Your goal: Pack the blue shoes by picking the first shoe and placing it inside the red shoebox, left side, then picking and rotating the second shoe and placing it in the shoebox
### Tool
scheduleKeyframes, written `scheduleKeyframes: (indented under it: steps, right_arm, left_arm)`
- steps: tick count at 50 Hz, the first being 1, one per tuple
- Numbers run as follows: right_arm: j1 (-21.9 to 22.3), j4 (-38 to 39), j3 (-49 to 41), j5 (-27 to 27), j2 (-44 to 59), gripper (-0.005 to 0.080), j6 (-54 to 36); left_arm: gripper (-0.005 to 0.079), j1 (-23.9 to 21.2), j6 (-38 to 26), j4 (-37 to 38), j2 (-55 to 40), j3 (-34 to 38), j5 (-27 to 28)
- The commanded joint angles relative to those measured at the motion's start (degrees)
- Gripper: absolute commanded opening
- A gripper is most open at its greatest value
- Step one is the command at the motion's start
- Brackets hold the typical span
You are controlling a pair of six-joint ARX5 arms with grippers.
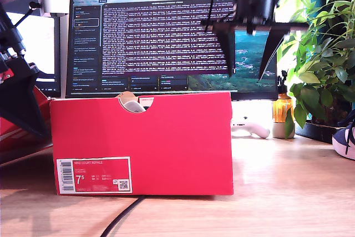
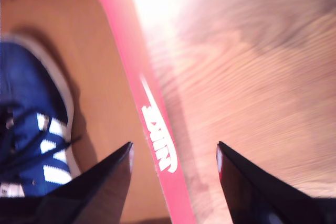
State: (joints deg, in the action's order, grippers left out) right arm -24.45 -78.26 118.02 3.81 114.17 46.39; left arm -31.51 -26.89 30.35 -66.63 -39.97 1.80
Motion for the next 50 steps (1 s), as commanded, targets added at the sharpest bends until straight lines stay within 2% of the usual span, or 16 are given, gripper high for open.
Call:
scheduleKeyframes:
  steps: [1,11,29,43,50]
  right_arm:
    - [-0.57,-0.22,0.04,1.49,-4.24,0.0466,0.94]
    - [-0.59,-0.24,-1.9,3.37,-8.13,0.0465,7.04]
    - [-0.68,-0.26,-20.87,5.11,-17.27,0.0464,22.4]
    - [-0.28,-0.26,-32.83,5.14,-23.61,0.0464,32.06]
    - [0.63,-0.26,-35.93,5.35,-25.75,0.0464,34.84]
  left_arm:
    - [-0.0017,-0.15,-0.13,-0.26,-0.59,0.17,0.28]
    - [-0.0017,-0.15,-0.13,-0.31,-0.59,0.17,0.33]
    - [-0.0017,-0.15,-0.13,-0.28,-0.57,0.17,0.35]
    - [-0.0017,-0.15,-0.13,-0.33,-0.57,0.17,0.35]
    - [-0.0017,-0.15,-0.13,-0.31,-0.57,0.17,0.33]
